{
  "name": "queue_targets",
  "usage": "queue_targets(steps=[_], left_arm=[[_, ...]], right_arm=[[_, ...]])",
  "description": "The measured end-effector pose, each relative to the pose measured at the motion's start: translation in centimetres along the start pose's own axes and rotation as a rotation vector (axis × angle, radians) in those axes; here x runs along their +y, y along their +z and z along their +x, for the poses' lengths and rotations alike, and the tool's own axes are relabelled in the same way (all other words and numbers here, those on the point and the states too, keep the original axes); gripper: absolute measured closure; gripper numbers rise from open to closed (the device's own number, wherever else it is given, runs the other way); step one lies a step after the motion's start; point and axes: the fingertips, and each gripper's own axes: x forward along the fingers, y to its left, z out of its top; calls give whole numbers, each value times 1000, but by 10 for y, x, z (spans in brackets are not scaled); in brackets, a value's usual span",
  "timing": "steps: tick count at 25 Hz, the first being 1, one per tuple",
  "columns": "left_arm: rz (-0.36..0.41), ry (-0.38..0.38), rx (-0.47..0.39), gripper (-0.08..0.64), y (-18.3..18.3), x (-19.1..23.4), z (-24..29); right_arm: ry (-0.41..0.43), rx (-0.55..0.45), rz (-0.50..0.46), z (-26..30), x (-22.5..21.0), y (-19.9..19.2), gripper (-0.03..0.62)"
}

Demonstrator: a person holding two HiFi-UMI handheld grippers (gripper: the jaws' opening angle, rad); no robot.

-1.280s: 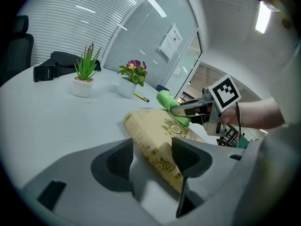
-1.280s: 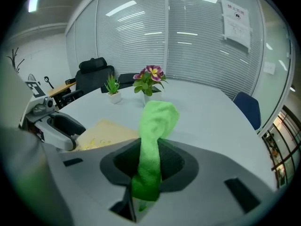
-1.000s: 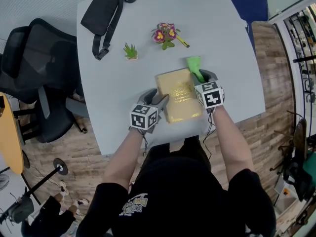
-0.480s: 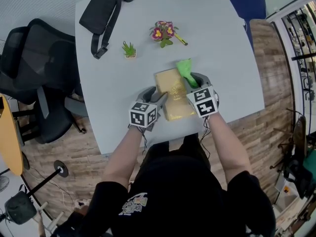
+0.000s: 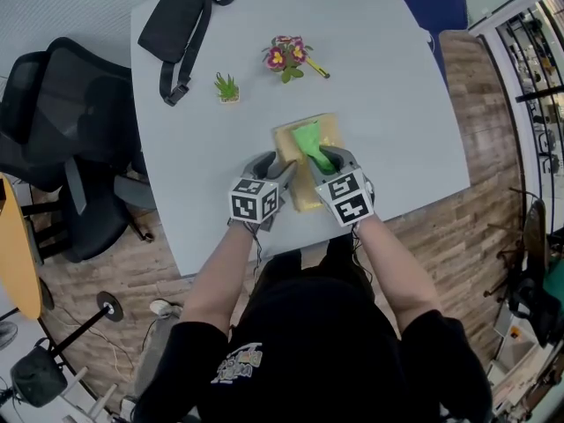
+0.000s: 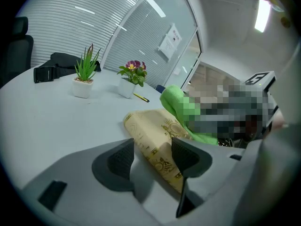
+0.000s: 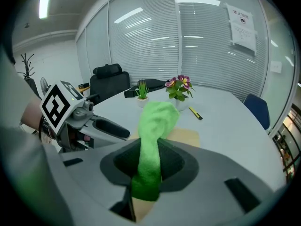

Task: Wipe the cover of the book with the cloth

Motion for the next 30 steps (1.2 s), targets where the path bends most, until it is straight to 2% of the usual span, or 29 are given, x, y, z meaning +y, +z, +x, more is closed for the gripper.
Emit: queue_targets(steps=[6, 11, 21, 26, 30], left_arm=[[-1, -1, 3, 308, 0, -1, -1], [-2, -1, 3, 308, 0, 0, 0], [2, 1, -3, 307, 0, 0, 0], [-2, 1, -3, 307, 0, 0, 0], [-2, -1, -5, 307, 0, 0, -1]], right_arm=[[34, 9, 36, -1, 23, -11, 493], [64, 40, 107, 2, 40, -27, 494], [18, 70, -49, -2, 39, -36, 494], [-15, 61, -45, -7, 23, -41, 494], [-57, 49, 15, -13, -2, -47, 493]])
